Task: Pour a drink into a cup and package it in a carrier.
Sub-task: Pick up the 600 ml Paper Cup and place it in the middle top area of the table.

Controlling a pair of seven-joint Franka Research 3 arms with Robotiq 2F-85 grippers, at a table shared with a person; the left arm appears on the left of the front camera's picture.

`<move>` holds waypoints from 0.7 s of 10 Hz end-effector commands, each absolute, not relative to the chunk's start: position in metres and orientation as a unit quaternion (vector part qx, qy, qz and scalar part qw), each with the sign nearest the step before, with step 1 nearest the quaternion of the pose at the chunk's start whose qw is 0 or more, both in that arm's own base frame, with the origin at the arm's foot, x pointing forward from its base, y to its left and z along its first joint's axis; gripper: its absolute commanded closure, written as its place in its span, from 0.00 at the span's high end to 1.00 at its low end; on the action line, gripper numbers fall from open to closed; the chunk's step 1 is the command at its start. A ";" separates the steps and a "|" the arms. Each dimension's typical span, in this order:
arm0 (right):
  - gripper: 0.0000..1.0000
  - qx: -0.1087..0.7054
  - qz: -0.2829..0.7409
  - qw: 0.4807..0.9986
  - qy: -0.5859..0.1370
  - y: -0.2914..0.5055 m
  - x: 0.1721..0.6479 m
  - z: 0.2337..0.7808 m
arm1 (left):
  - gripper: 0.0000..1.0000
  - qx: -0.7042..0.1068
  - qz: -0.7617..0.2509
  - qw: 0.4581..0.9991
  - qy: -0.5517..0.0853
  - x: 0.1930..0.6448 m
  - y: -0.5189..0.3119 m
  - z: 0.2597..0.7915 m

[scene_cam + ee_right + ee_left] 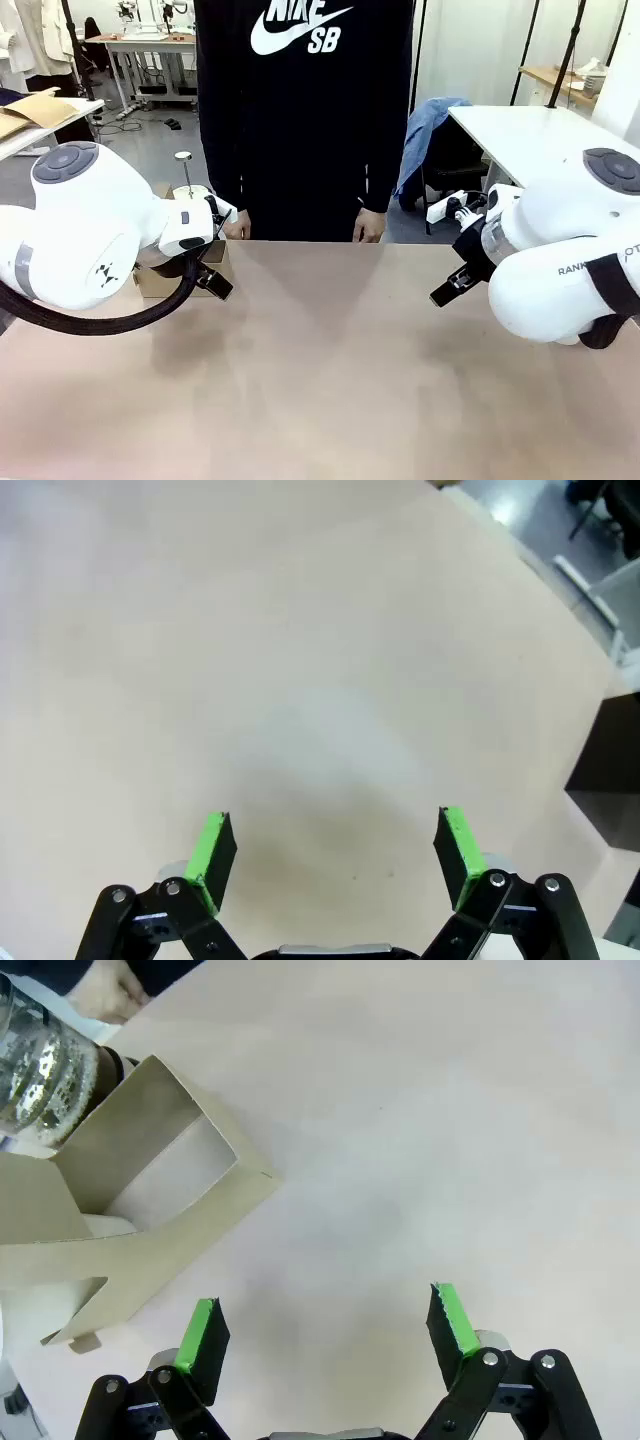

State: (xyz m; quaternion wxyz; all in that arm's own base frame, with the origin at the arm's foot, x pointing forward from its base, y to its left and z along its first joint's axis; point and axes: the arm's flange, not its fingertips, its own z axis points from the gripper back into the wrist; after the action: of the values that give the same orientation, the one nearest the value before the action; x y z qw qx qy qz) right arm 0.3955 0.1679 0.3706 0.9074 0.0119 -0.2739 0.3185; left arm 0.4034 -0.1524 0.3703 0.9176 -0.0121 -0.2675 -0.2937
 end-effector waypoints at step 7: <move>1.00 0.012 0.319 0.907 -0.274 0.168 0.395 0.371 | 1.00 -0.012 -0.294 0.918 -0.268 0.403 -0.152 0.370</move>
State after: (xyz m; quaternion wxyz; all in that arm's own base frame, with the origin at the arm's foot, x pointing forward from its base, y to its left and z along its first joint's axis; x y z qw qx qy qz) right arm 0.3954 0.1680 0.3705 0.9073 0.0116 -0.2738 0.3188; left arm 0.4033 -0.1525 0.3703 0.9176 -0.0121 -0.2675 -0.2938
